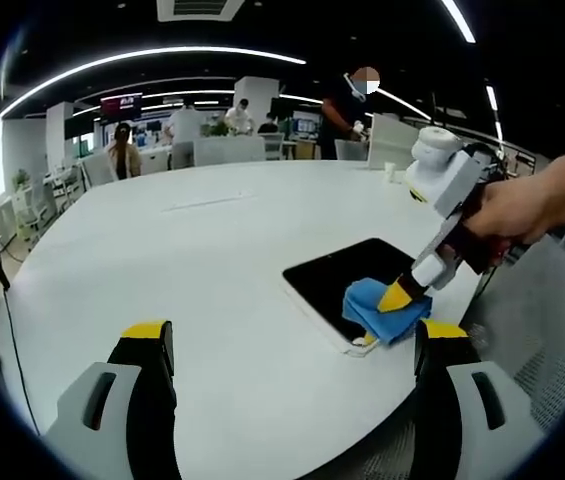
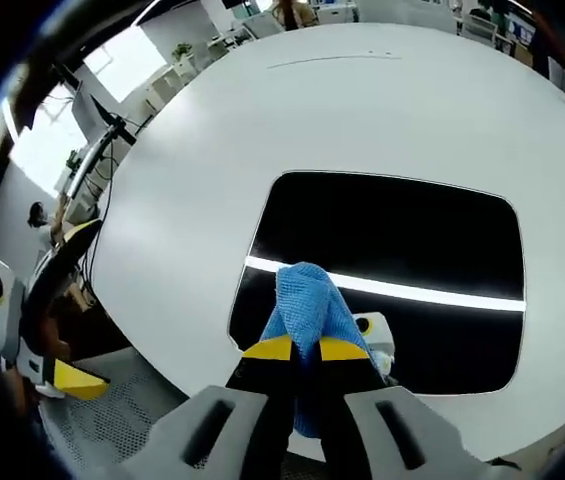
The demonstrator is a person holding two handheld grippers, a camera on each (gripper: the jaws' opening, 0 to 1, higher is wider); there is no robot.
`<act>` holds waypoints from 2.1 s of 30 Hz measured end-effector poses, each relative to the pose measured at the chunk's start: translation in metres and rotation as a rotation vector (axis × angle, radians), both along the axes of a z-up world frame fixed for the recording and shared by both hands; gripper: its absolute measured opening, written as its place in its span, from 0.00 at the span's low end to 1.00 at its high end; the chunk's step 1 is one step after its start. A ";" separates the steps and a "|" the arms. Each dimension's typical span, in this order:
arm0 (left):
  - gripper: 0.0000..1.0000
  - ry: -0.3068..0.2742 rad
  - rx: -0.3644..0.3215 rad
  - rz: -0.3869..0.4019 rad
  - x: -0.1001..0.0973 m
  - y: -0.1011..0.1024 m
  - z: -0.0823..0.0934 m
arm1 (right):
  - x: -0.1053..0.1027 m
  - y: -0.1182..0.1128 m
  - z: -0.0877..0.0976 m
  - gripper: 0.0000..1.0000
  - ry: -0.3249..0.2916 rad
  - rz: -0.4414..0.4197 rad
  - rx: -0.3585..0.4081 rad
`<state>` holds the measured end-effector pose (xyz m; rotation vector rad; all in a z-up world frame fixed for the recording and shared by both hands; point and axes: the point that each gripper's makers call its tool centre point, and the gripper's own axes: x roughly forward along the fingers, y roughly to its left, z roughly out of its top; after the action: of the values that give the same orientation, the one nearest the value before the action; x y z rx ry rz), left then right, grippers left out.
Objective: Wipe the mirror surface with the cleaning cloth until all visible marks leave the cleaned area.
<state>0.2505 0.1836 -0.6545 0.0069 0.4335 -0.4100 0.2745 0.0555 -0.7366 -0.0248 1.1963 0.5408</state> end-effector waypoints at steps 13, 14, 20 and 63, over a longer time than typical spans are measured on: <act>0.99 0.014 0.001 -0.010 -0.001 -0.002 -0.002 | -0.005 0.024 0.001 0.01 0.008 0.032 0.018; 0.99 0.015 0.002 -0.013 -0.001 -0.003 -0.002 | -0.005 0.024 0.002 0.01 0.009 0.032 0.019; 0.99 0.021 -0.001 -0.011 -0.001 -0.003 -0.003 | -0.006 0.030 0.002 0.01 0.018 0.042 0.039; 0.99 0.026 -0.048 -0.013 -0.004 -0.011 0.008 | 0.041 0.041 0.001 0.01 -0.029 0.164 -0.033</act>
<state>0.2467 0.1729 -0.6466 -0.0421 0.4491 -0.4336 0.3154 0.0963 -0.7356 -0.1594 1.1805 0.6627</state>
